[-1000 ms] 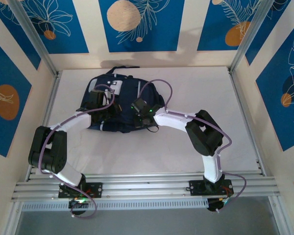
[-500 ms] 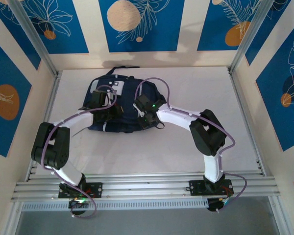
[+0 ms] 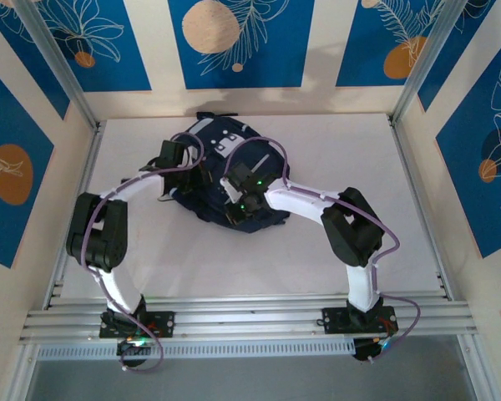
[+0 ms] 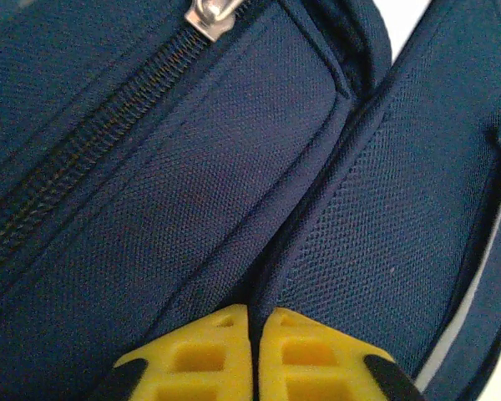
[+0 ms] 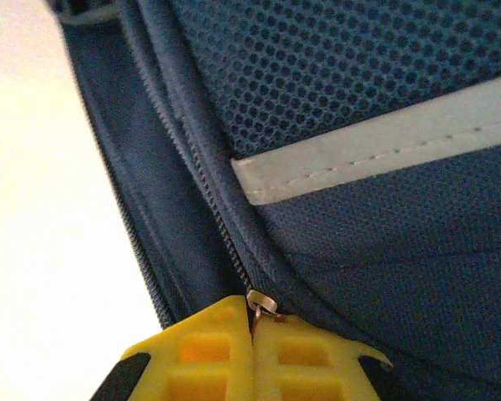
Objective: Pack the student bag
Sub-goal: Zip the student bag at the top-center of the table.
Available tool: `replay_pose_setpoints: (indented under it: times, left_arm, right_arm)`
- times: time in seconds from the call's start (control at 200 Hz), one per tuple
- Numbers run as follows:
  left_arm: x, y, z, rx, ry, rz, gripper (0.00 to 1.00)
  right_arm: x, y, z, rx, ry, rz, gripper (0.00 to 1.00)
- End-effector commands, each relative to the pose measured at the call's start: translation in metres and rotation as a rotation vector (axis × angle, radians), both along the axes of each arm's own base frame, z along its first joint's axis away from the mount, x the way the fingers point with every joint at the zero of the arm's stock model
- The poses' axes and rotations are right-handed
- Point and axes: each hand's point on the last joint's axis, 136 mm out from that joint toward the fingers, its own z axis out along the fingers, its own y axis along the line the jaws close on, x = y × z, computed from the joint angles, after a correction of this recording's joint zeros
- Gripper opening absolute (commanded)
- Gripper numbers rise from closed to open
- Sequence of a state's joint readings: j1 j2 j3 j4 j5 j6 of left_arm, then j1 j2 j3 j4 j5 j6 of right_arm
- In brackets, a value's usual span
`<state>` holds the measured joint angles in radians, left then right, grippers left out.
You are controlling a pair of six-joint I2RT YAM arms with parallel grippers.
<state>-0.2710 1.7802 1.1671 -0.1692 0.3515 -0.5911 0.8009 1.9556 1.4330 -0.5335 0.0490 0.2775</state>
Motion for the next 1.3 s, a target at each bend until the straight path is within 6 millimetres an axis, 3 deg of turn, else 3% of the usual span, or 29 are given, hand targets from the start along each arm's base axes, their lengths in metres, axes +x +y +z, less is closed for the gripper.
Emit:
replay_pose_setpoints:
  times: [0.0,0.07,0.185,0.38,0.645,0.695,0.755,0.825,1.015,1.145,1.295]
  left_arm:
    - [0.01,0.004,0.015,0.02,-0.042,0.022,0.29]
    - [-0.003,0.009,0.019,0.025,-0.032,0.026,0.41]
    - [-0.034,0.01,0.019,-0.044,0.004,0.048,0.49]
    - [-0.072,0.011,0.0,-0.167,0.066,0.128,0.5]
    - [-0.086,0.001,-0.021,-0.161,0.124,0.122,0.5]
    - [-0.088,0.001,-0.026,-0.143,0.127,0.113,0.43]
    - [-0.087,0.004,-0.034,-0.111,0.127,0.11,0.23]
    - [-0.082,0.009,-0.041,-0.062,0.115,0.109,0.0]
    - [-0.064,0.022,-0.05,-0.007,0.091,0.111,0.0]
    - [-0.057,0.03,-0.05,0.031,0.082,0.092,0.0]
    - [-0.058,0.034,-0.049,0.055,0.089,0.069,0.0]
  right_arm:
    - [-0.041,0.054,0.019,0.205,0.185,0.106,0.0]
    - [-0.036,0.059,0.021,0.219,0.186,0.082,0.0]
    - [-0.028,0.058,0.02,0.239,0.199,0.009,0.0]
    - [-0.026,0.057,0.015,0.3,0.228,-0.08,0.0]
    - [-0.026,0.056,0.017,0.336,0.229,-0.126,0.0]
    - [-0.029,0.057,0.019,0.338,0.239,-0.116,0.0]
    - [-0.034,0.053,0.02,0.306,0.242,-0.097,0.0]
    - [-0.043,0.039,0.018,0.227,0.239,-0.057,0.0]
    - [-0.053,-0.027,-0.003,-0.068,0.155,0.04,0.0]
    - [-0.039,-0.067,-0.008,-0.201,0.097,0.054,0.0]
    - [-0.01,-0.095,0.002,-0.223,0.062,0.001,0.0]
